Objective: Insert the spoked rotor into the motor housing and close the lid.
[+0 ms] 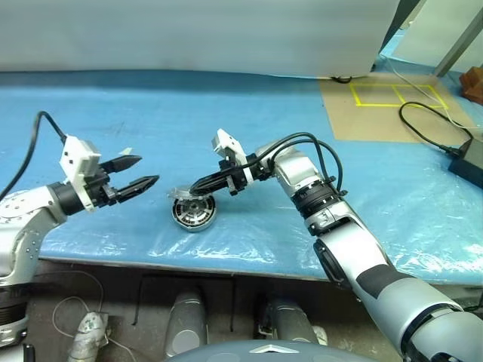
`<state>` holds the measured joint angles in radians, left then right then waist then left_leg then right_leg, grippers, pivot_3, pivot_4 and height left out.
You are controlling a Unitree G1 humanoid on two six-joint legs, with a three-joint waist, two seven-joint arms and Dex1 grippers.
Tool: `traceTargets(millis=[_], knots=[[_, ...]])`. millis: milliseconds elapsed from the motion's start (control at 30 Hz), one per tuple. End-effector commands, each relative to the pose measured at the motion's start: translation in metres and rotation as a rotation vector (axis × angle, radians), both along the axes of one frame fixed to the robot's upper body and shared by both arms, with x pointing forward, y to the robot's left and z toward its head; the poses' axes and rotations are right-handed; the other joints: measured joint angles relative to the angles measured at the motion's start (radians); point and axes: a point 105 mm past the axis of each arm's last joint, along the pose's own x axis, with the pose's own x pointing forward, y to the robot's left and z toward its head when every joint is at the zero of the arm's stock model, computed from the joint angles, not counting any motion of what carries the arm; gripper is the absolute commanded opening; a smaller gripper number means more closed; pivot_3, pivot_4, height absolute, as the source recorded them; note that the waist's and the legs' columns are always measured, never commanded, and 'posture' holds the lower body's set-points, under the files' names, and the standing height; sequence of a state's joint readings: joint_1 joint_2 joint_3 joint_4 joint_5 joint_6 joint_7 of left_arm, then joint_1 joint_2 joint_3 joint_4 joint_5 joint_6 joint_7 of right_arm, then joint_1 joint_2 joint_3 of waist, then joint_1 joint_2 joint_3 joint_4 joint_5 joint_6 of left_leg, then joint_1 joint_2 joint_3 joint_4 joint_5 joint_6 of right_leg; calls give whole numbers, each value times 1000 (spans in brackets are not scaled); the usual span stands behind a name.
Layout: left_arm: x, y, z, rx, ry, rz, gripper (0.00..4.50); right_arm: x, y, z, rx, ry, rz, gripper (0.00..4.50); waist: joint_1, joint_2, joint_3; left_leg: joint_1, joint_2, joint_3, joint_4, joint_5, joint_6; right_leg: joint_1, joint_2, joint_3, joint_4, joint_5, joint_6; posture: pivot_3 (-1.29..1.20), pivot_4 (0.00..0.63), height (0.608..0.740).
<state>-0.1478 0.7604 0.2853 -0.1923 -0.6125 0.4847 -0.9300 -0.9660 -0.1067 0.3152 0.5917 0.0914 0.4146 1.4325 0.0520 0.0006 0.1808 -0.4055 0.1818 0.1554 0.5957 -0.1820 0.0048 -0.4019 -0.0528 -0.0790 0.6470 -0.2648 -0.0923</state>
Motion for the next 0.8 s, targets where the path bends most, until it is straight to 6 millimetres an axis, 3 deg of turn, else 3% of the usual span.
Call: traceTargets(millis=[33, 200, 367, 467, 567, 700, 800], knots=[[1, -6, 10, 14, -53, -14, 3721, -3, -8, -21, -63, -55, 4, 18, 2, 0, 0, 0, 0, 0, 0, 0, 0, 0, 0, 0, 0, 0, 0, 0, 150, 740], [5, -6, 8, 22, -56, -9, 3721, 2, -19, -52, -155, -72, -52, 18, -5, 0, 0, 2, 0, 0, 0, 0, 0, 1, 0, 0, 0, 0, 0, 0, 150, 740], [7, -10, 7, 22, -56, -21, 3721, 4, -27, -67, -198, -97, -63, 18, -6, 1, 0, 12, 0, 0, -1, -1, 2, 11, 0, 1, -1, 0, 0, 0, 150, 740], [6, -12, 5, 20, -55, -25, 3721, -1, -22, -53, -127, -54, -46, 18, -3, 1, 0, 22, 0, 0, -3, -2, 3, 20, 0, 1, -3, 0, 0, 0, 150, 740], [5, -14, 4, 19, -52, -31, 3721, 8, -17, -18, 2, -54, -83, 18, -1, 1, 0, 22, 0, 0, -3, -2, 3, 21, 0, 1, -4, 0, 0, 0, 150, 740], [2, -18, 4, 10, -48, -47, 3721, 12, -19, 23, 126, -84, -109, 18, 1, 1, 0, 15, -1, 0, -4, -2, 3, 14, 0, 1, -5, 0, 0, 0, 150, 740], [2, -20, 3, 5, -46, -53, 3721, 7, -24, 37, 165, -117, -108, 18, 1, 1, 0, 7, -1, 0, -4, 2, 4, 7, 0, 1, -5, 0, 0, 0, 150, 740]])
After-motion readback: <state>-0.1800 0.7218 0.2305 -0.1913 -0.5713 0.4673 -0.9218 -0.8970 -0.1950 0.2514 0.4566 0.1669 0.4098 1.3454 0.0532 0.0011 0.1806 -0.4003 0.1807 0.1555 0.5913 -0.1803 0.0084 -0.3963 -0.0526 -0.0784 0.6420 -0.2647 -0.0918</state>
